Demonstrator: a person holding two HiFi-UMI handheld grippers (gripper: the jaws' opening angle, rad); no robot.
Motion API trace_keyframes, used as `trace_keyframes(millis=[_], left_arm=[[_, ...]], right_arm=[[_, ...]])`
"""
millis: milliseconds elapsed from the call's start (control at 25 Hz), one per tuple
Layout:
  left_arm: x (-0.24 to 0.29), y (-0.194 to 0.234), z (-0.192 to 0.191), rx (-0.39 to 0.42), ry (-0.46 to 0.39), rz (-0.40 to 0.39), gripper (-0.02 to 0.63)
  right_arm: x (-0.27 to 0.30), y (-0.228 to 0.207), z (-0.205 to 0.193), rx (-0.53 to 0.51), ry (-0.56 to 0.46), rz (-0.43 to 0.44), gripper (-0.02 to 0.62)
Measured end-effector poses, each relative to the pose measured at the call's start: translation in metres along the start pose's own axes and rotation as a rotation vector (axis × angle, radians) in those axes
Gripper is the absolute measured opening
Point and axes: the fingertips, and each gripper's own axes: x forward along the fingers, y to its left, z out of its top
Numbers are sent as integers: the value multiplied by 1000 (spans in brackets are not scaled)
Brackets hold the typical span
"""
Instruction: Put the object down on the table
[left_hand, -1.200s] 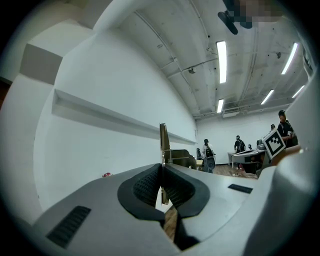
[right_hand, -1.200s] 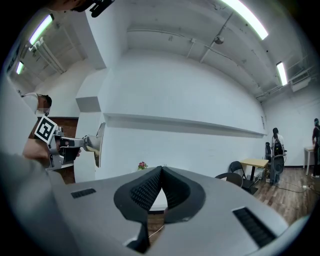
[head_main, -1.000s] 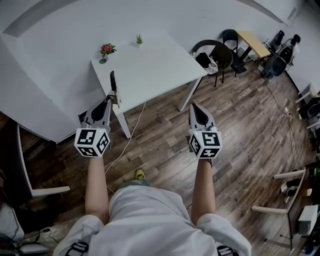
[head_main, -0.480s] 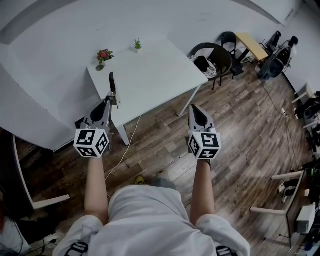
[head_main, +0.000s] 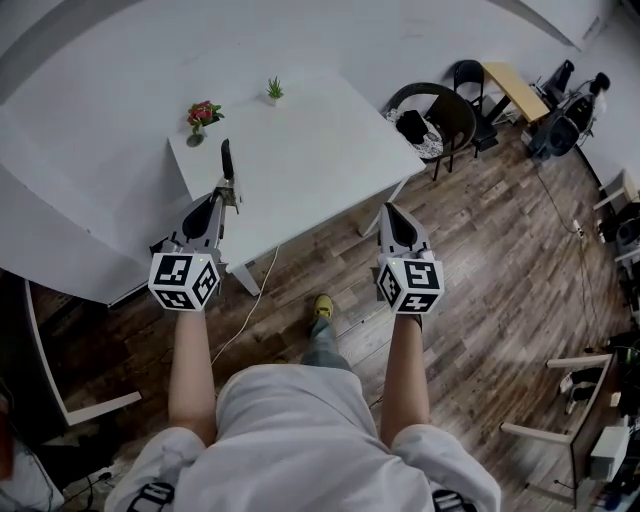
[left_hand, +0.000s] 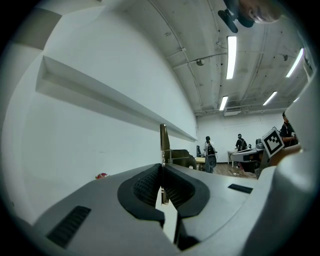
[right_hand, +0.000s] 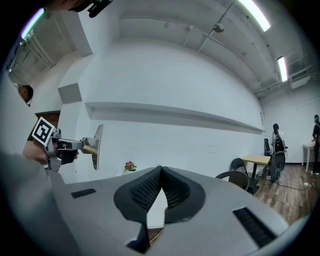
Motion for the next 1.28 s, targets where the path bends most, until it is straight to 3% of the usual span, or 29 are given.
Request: trace_keyframes(millis=[840, 1280], left_arm=[[189, 7, -31, 52, 148, 171, 20], [240, 5, -49, 92, 218, 214, 20]], right_arm=[[193, -124, -8, 33, 22, 190, 6], [242, -154, -19, 63, 38, 246, 8]])
